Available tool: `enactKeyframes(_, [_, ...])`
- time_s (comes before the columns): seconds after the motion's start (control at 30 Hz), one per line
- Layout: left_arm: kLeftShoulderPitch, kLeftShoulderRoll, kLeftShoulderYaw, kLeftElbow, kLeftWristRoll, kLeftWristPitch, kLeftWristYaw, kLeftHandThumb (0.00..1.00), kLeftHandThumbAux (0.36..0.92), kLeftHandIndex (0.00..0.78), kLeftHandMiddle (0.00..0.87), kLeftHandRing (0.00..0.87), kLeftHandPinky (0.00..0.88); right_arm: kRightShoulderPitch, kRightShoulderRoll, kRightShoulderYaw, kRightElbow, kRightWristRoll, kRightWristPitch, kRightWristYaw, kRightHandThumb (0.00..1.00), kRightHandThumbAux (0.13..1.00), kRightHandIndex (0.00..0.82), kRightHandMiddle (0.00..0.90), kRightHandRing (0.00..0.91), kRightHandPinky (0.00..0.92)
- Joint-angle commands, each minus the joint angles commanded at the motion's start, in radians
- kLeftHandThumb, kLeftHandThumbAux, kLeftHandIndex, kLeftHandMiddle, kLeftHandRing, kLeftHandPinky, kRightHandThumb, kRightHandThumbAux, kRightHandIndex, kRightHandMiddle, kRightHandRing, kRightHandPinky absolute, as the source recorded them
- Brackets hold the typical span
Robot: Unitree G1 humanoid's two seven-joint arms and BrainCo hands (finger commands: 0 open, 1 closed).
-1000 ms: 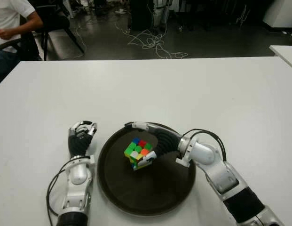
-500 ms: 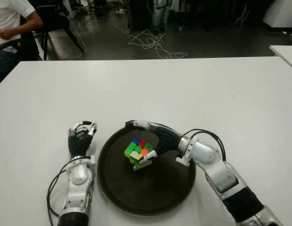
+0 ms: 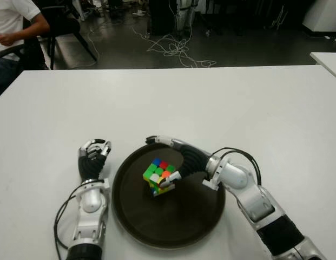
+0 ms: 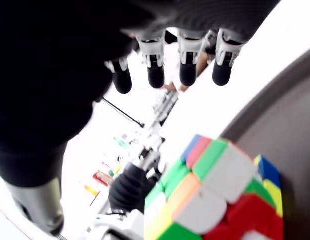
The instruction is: Pick up the Rubik's Cube and put it in the plate
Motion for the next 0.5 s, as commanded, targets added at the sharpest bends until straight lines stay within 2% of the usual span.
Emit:
enactKeyframes(0.17, [-0.003,0.004,-0.002,0.007,0.0,-0.001,-0.005,0.713,0.702,0.444,0.806,0.829,0.83,-0.005,-0.03,-0.114,-0.042,0.093,-0.018,-0.003,0.0,0.679,0.0,0.0,0.0,0.0])
enactKeyframes(0.23, [-0.004,0.008,-0.003,0.013,0.0,-0.007,-0.011,0.713,0.702,0.444,0.81,0.831,0.832,-0.006,-0.026,-0.158,-0.075,0.11,-0.036,-0.037,0.0,0.698,0.0,0.0,0.0,0.0])
enactKeyframes(0.33, [-0.008,0.014,-0.002,0.027,-0.002,-0.023,-0.018,0.715,0.701,0.444,0.815,0.835,0.836,0.001,0.005,-0.196,-0.076,0.108,-0.103,-0.109,0.0,0.746,0.0,0.0,0.0,0.0])
enactKeyframes(0.43, [-0.01,0.018,-0.002,0.037,-0.004,-0.034,-0.026,0.715,0.701,0.444,0.82,0.838,0.837,0.012,0.015,-0.233,-0.026,0.108,-0.196,-0.165,0.0,0.792,0.0,0.0,0.0,0.0])
enactKeyframes(0.5, [-0.01,0.019,-0.002,0.04,-0.005,-0.038,-0.03,0.715,0.701,0.444,0.822,0.839,0.838,0.037,0.023,-0.257,0.012,0.085,-0.262,-0.22,0.0,0.814,0.0,0.0,0.0,0.0])
